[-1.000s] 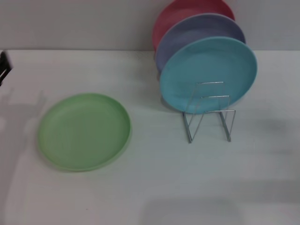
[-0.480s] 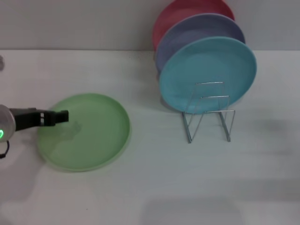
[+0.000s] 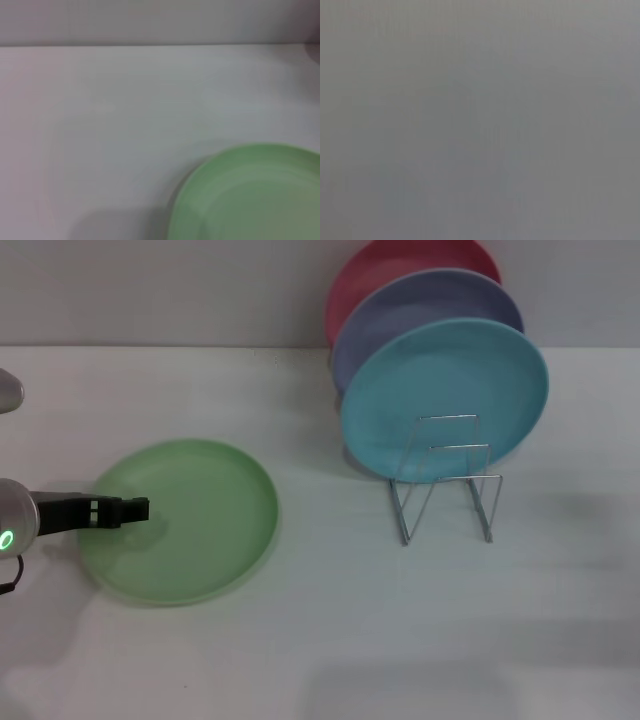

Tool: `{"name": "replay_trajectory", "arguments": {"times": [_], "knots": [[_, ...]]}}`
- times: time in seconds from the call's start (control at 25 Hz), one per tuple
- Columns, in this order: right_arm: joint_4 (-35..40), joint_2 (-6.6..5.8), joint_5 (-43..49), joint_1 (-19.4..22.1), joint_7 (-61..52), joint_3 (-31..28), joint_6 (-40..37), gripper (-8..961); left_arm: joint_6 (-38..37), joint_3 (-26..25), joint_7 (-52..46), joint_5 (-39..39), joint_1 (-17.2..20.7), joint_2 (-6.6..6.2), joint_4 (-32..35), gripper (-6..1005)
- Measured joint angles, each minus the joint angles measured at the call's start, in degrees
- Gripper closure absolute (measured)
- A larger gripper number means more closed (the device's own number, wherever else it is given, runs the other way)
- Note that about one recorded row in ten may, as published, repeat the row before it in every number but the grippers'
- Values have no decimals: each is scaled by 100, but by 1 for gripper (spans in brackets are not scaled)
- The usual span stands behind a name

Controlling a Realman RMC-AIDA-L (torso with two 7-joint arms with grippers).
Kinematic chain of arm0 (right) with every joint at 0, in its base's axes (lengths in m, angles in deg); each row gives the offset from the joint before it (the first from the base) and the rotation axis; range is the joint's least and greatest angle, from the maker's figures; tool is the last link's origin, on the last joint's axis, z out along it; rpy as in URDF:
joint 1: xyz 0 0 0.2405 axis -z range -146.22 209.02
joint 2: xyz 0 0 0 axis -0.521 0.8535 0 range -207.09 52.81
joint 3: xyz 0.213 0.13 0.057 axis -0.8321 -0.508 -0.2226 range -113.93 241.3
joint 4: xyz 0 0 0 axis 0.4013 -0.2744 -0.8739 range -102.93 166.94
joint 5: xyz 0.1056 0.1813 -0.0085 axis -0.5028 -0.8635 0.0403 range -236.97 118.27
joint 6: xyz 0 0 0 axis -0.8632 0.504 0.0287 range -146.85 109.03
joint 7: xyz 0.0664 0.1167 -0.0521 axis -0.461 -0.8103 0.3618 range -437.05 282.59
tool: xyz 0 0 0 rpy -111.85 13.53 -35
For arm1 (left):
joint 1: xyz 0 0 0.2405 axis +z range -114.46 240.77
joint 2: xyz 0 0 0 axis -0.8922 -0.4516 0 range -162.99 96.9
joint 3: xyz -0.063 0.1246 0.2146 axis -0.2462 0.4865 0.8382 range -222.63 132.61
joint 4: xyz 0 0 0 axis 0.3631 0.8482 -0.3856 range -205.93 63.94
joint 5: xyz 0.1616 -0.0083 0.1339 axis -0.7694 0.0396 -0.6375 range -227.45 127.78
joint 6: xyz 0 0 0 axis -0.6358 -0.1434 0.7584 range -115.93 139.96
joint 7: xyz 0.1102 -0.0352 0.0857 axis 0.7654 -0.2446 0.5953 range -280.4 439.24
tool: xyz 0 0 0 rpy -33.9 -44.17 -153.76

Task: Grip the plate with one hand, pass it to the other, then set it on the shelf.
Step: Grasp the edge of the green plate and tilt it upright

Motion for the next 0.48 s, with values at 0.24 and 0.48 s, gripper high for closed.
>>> {"name": "replay_trajectory", "arguments": {"times": [0.24, 0.48], "knots": [[-4, -6, 7, -2, -2, 0, 0, 156, -156, -43, -8, -24, -29, -11, 220, 168], [-19, -6, 13, 26, -2, 0, 0, 156, -206, -81, -33, -221, -107, -2, 394, 172]]}}
